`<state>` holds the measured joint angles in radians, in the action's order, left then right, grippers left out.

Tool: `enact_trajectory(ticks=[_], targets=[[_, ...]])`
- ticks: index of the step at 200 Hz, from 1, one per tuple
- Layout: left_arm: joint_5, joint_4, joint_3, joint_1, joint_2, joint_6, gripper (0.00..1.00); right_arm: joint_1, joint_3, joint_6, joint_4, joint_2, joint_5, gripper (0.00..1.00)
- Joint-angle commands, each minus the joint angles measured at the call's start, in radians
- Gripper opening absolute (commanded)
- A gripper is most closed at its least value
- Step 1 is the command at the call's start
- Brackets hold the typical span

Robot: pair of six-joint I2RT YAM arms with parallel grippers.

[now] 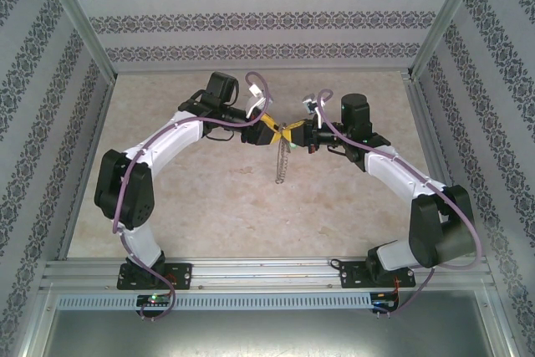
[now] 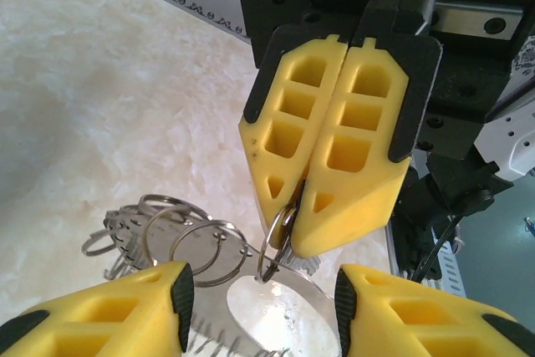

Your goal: Put the keys on the keyring

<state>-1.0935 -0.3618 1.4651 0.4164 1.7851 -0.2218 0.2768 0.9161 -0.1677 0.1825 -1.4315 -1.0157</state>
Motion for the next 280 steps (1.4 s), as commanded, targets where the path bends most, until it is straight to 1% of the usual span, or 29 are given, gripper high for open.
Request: enact_trajectory(ticks=[1,60,122,146,163,194,216,238,247,253,261,273,280], targets=[[-0.040,-0.006,0.034,-0.012,0.009,-0.013,0.48,-0.003,0.029,0.017,0.026,0.005,-0.051,0.00],[-0.054,0.027,0.032,-0.014,0.012,0.010,0.45,0.010,0.041,0.017,0.026,-0.021,-0.047,0.00],[-0.088,0.066,0.037,-0.014,0.025,0.040,0.35,0.018,0.052,0.013,0.028,-0.030,-0.042,0.00],[-0.099,0.095,0.034,-0.014,0.033,0.062,0.34,0.021,0.056,0.012,0.031,-0.033,-0.043,0.00],[-0.105,0.107,0.034,-0.014,0.037,0.071,0.32,0.024,0.057,0.011,0.029,-0.033,-0.041,0.00],[-0.117,0.116,0.034,-0.014,0.039,0.078,0.20,0.025,0.060,0.009,0.028,-0.033,-0.040,0.00],[-0.130,0.154,0.026,-0.014,0.036,0.103,0.11,0.025,0.058,0.009,0.026,-0.033,-0.040,0.00],[-0.138,0.201,0.010,-0.014,0.031,0.133,0.00,0.024,0.052,0.007,0.026,-0.029,-0.033,0.00],[-0.135,0.230,0.000,-0.014,0.027,0.153,0.00,0.024,0.048,0.002,0.027,-0.023,-0.024,0.00],[-0.127,0.253,-0.009,-0.014,0.024,0.168,0.00,0.022,0.046,0.001,0.028,-0.019,-0.018,0.03],[-0.115,0.291,-0.025,-0.014,0.015,0.189,0.00,0.019,0.040,-0.004,0.031,-0.011,-0.014,0.10],[-0.100,0.376,-0.061,-0.014,-0.002,0.232,0.00,0.009,0.027,-0.016,0.038,0.012,0.002,0.29],[-0.094,0.431,-0.083,-0.014,-0.015,0.260,0.00,0.001,0.015,-0.021,0.043,0.030,0.013,0.35]])
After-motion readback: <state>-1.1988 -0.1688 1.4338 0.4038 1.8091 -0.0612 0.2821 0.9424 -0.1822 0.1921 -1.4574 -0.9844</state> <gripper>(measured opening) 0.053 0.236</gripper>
